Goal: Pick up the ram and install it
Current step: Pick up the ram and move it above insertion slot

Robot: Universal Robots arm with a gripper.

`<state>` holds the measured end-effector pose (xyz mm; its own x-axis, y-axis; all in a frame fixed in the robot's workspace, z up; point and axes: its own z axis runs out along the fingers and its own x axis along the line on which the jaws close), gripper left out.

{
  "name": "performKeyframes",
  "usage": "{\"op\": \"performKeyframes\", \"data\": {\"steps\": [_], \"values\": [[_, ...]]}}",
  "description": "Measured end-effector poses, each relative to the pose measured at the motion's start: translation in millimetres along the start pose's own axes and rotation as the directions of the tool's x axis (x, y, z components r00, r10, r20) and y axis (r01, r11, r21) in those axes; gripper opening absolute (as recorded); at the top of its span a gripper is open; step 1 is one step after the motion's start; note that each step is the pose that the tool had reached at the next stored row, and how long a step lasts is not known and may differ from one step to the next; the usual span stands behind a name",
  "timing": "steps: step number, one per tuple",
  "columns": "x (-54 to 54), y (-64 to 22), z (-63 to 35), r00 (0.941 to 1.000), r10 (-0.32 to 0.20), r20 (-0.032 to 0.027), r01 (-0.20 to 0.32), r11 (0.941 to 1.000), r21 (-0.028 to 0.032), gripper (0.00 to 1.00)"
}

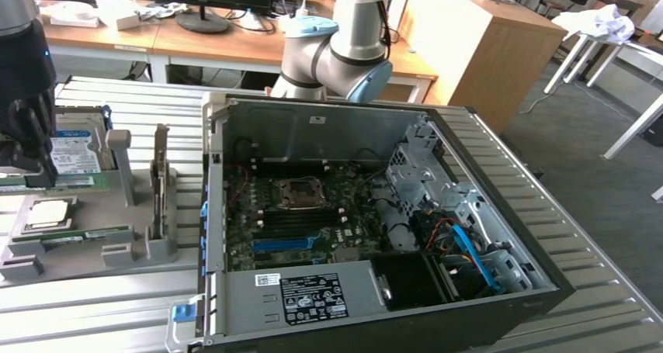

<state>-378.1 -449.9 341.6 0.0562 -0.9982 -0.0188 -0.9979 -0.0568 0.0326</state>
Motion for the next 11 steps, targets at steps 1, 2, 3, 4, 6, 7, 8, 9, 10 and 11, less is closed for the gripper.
{"op": "performKeyframes", "data": {"steps": [1,2,3,4,6,7,8,9,10,11], "values": [[0.0,0.0,-0.4,1.0,0.0,0.0,0.0,1.0,0.0,0.13],[0.0,0.0,-0.9,1.0,0.0,0.0,0.0,1.0,0.0,0.13],[0.0,0.0,-1.4,1.0,0.0,0.0,0.0,1.0,0.0,0.13],[0.0,0.1,-1.9,1.0,0.0,-0.0001,0.0,1.0,0.0,0.13],[0.0,0.1,-2.7,1.0,0.0,0.0,0.0,1.0,0.0001,0.13],[-0.1,0.1,-3.2,1.0,0.0,0.0,0.0,1.0,0.0001,0.13],[-0.1,0.1,-3.6,1.0,0.0,0.0,0.0,1.0,0.0,0.13],[-0.1,0.1,-4.1,1.0,0.0,-0.0001,0.0,1.0,0.0,0.13],[-0.1,0.1,-4.6,1.0,0.0,0.0,0.0,1.0,0.0,0.13],[-0.1,0.1,-5.0,1.0,0.0,0.0,0.0,1.0,0.0,0.13]]}}
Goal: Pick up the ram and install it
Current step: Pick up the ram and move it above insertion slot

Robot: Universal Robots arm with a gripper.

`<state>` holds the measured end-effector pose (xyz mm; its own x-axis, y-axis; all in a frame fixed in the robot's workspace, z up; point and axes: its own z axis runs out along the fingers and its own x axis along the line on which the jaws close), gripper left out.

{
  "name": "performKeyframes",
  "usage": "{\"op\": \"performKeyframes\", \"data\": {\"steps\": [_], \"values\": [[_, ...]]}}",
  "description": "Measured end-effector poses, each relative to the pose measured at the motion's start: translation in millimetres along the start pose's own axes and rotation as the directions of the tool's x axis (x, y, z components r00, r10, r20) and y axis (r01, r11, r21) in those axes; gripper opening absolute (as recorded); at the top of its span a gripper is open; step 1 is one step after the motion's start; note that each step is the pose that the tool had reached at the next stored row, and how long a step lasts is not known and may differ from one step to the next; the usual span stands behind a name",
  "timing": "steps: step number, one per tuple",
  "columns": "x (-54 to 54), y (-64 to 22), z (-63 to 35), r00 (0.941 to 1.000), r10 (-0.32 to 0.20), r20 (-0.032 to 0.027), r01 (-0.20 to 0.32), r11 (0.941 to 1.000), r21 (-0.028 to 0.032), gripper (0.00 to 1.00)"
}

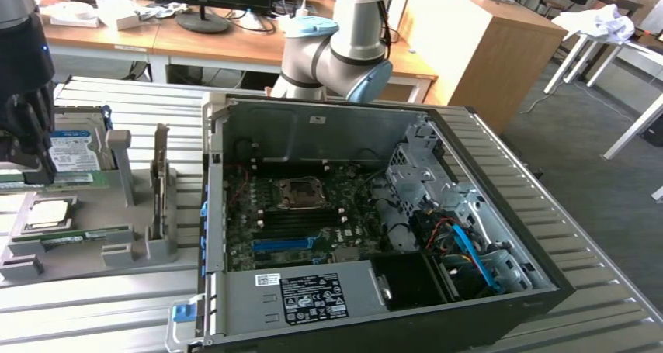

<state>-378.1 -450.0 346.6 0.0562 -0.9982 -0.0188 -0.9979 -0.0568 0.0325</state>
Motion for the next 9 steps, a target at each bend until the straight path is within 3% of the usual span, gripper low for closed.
{"op": "performKeyframes", "data": {"steps": [9], "values": [[-0.1,0.2,-4.4,1.0,0.0,-0.0001,0.0,1.0,-0.0001,0.13]]}}
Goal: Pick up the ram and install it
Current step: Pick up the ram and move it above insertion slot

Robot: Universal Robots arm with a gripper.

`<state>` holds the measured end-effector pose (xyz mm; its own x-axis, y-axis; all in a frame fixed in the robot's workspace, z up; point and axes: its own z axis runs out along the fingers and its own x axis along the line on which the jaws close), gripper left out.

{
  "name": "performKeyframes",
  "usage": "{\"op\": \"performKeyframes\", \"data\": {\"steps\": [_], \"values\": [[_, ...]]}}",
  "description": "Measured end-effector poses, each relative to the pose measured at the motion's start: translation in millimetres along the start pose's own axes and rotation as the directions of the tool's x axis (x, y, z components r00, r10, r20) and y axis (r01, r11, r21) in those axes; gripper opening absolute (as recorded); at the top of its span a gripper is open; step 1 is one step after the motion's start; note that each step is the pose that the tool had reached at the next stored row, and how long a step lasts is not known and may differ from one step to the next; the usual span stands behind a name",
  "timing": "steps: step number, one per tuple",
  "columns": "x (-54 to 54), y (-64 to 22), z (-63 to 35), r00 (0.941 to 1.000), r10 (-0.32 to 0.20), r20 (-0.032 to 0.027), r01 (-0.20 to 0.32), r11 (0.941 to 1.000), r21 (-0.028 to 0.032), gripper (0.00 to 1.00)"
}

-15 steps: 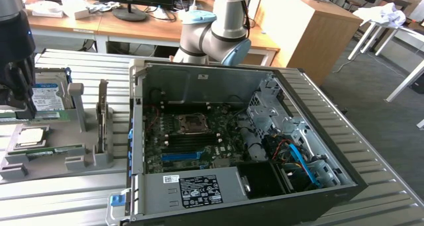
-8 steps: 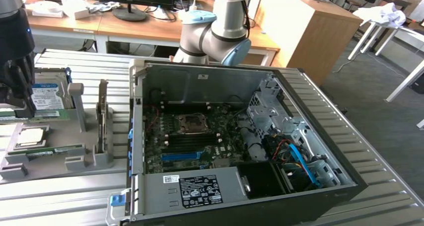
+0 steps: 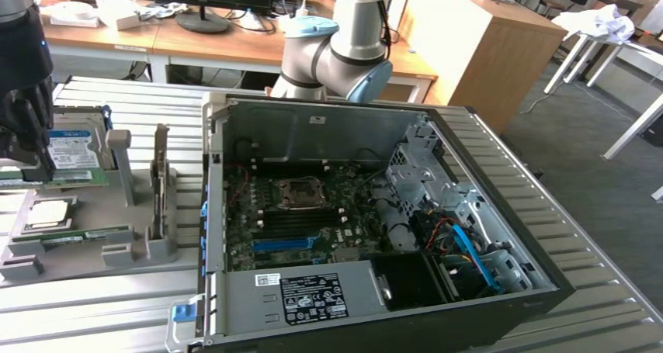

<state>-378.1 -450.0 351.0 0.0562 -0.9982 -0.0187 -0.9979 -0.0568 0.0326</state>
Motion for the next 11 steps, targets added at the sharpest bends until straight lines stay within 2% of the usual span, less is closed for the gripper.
{"op": "performKeyframes", "data": {"steps": [11], "values": [[-0.1,0.2,-7.3,1.0,0.0,0.0,0.0,1.0,0.0001,0.13]]}}
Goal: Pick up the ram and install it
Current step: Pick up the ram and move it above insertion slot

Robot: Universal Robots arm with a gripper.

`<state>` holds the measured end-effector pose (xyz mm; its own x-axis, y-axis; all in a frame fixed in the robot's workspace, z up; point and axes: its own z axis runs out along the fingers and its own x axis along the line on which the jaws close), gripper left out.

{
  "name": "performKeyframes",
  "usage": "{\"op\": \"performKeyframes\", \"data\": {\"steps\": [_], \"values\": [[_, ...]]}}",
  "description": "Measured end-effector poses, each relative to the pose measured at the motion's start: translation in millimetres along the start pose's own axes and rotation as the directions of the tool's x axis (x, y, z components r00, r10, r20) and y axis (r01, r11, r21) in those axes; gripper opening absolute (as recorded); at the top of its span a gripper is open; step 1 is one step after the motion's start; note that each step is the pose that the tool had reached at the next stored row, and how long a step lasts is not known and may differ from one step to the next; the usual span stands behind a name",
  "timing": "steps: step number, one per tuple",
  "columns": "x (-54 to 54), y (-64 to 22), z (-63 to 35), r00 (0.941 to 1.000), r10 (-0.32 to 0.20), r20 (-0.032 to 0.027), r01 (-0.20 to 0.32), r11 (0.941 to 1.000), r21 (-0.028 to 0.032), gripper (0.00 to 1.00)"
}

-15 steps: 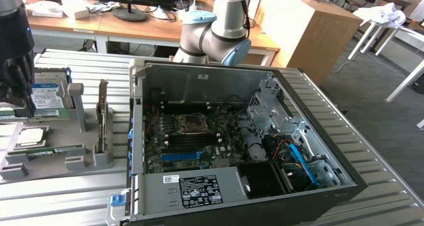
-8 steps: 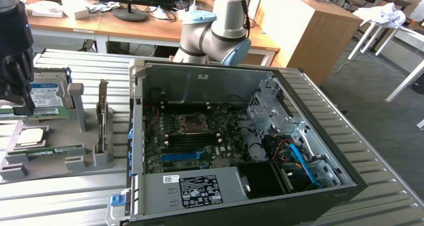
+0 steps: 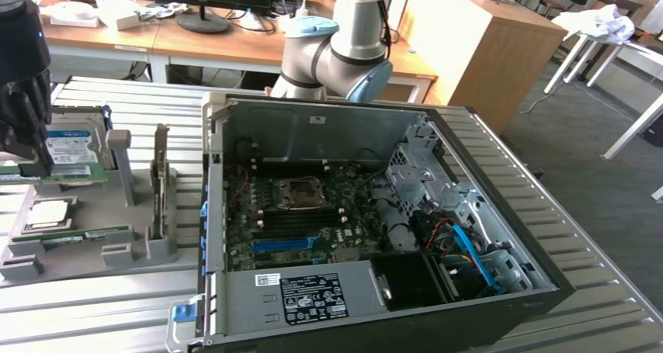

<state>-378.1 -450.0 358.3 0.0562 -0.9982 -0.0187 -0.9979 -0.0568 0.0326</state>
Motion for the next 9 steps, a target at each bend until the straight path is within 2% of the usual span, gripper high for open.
{"op": "performKeyframes", "data": {"steps": [9], "values": [[-0.1,0.2,-6.8,1.0,0.0,0.0,0.0,1.0,0.0,0.13]]}}
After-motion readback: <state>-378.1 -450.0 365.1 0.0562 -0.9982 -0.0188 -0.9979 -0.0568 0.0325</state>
